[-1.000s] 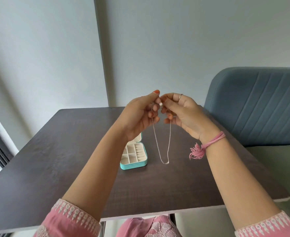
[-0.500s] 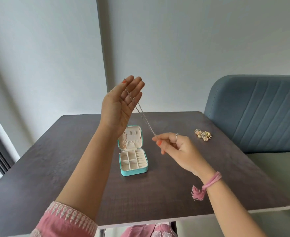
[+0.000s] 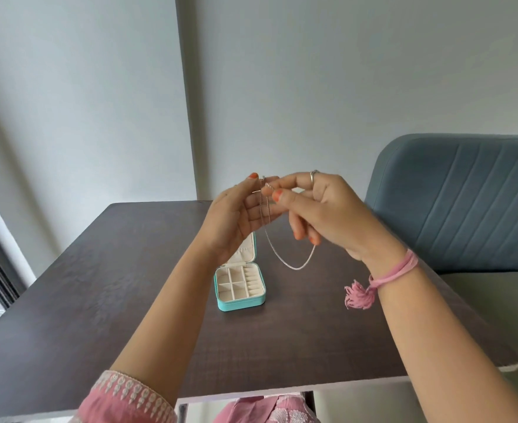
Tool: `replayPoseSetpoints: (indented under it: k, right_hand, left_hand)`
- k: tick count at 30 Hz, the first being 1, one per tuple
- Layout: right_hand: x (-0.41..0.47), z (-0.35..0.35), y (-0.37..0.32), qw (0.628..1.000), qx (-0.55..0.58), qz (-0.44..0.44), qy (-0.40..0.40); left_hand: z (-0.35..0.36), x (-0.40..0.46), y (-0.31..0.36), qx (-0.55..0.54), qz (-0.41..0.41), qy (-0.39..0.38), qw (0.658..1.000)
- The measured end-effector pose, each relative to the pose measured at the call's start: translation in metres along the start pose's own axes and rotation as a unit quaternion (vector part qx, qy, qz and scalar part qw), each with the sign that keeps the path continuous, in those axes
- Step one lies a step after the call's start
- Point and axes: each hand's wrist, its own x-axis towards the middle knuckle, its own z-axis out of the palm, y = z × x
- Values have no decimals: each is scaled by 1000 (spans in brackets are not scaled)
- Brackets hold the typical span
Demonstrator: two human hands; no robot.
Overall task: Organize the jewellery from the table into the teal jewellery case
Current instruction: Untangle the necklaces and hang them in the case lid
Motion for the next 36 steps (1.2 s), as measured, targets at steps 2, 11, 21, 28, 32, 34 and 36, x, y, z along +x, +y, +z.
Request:
replayPoseSetpoints:
  k: [2, 11, 21, 28, 32, 34, 36]
  right_hand:
    - [8, -2, -1, 1000, 22, 19, 5]
    - [21, -9, 13, 994, 79, 74, 16]
    - [23, -4, 38, 977, 176, 100, 73]
    - [-7, 27, 75, 978, 191, 83, -12]
    - [-22, 42, 85, 980, 188, 61, -10]
    - [-24, 46, 82, 987, 151, 47, 0]
    - [-24, 48, 77, 998, 50, 24, 3]
  left_hand:
    - [3, -3, 0, 15, -9, -28, 999]
    - [0, -8, 1, 31, -35, -51, 998]
    - [2, -12, 4, -42, -32, -36, 998]
    - [-7, -4, 17, -128, 55, 16, 990]
    - [-14, -1, 17, -122, 74, 47, 989]
    - [-16, -1, 13, -104, 73, 56, 990]
    - [-17, -1, 10, -78, 69, 62, 993]
